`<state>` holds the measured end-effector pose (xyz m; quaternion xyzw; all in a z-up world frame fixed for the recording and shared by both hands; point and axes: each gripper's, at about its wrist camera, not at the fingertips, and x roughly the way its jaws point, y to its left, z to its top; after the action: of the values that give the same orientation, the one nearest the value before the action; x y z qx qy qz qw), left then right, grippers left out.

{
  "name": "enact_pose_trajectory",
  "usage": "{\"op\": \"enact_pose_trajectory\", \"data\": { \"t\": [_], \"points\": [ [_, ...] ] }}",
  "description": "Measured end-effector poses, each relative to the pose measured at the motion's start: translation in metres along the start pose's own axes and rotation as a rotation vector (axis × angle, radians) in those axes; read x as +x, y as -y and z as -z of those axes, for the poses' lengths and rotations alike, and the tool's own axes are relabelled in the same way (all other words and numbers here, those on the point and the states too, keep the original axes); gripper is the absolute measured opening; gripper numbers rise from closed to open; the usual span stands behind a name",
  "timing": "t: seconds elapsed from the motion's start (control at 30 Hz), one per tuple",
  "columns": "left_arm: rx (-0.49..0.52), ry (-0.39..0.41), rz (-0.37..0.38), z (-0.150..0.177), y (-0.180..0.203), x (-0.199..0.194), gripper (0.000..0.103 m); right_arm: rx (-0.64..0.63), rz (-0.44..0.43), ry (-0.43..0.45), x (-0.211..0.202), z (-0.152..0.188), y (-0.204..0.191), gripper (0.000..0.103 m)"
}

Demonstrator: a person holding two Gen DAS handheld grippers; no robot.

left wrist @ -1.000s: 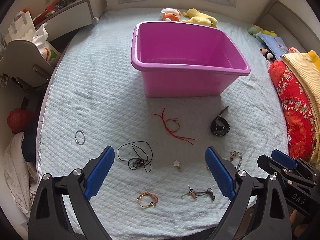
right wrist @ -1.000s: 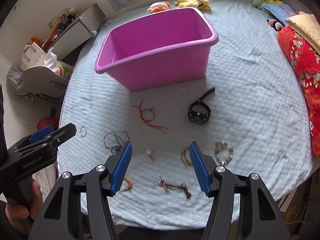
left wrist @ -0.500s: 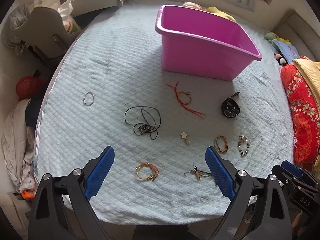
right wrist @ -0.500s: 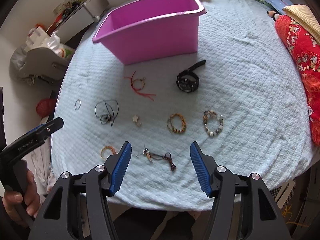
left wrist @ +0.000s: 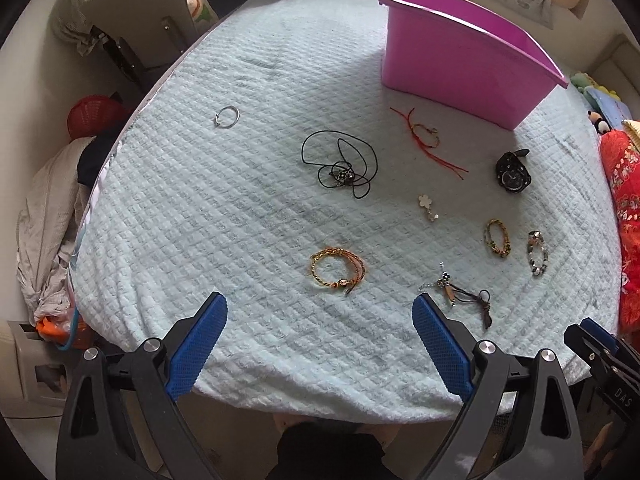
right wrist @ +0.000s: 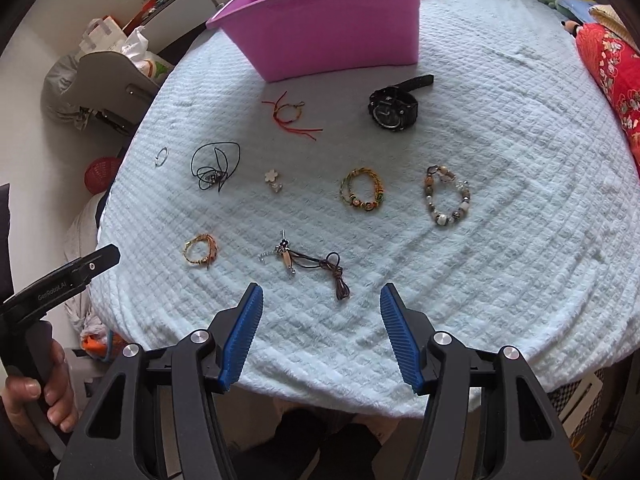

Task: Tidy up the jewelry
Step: 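Grasp the braided orange bracelet with the left tool while the right tool grasps the brown leather cord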

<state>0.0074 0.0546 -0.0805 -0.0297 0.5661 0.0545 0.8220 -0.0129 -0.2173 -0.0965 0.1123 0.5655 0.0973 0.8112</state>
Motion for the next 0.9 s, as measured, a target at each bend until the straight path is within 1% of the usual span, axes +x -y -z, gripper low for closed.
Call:
{"op": "enact_pose_trajectory", "data": {
  "t": [0.1, 0.23, 0.33, 0.4, 0.47, 0.57, 0.83, 0.9],
  "points": [
    [0.016, 0.009, 0.014, 0.009, 0.000, 0.030, 0.092, -0.013, 0.012, 0.034, 0.018, 0.009, -0.003, 0.059],
    [0.040, 0.001, 0.040, 0.019, 0.005, 0.075, 0.092, -0.014, 0.033, 0.087, 0.046, 0.021, -0.002, 0.059],
    [0.039, 0.004, 0.075, 0.026, 0.005, 0.097, 0.092, -0.002, 0.051, 0.085, 0.065, 0.024, -0.001, 0.059],
    [0.058, -0.001, 0.074, 0.030, 0.007, 0.108, 0.092, 0.004, 0.059, 0.092, 0.076, 0.027, -0.002, 0.059],
    [0.054, -0.010, 0.084, 0.032, 0.005, 0.118, 0.092, 0.001, 0.069, 0.089, 0.085, 0.030, -0.003, 0.059],
    [0.042, 0.002, 0.097, 0.032, 0.000, 0.124, 0.092, -0.006, 0.081, 0.099, 0.096, 0.035, -0.006, 0.059],
    [0.077, 0.043, 0.100, 0.030, -0.007, 0.135, 0.092, -0.010, 0.102, 0.138, 0.111, 0.037, -0.012, 0.059],
    [0.085, 0.059, 0.102, 0.029, -0.006, 0.135, 0.092, -0.020, 0.127, 0.140, 0.118, 0.035, -0.014, 0.059]
  ]
}}
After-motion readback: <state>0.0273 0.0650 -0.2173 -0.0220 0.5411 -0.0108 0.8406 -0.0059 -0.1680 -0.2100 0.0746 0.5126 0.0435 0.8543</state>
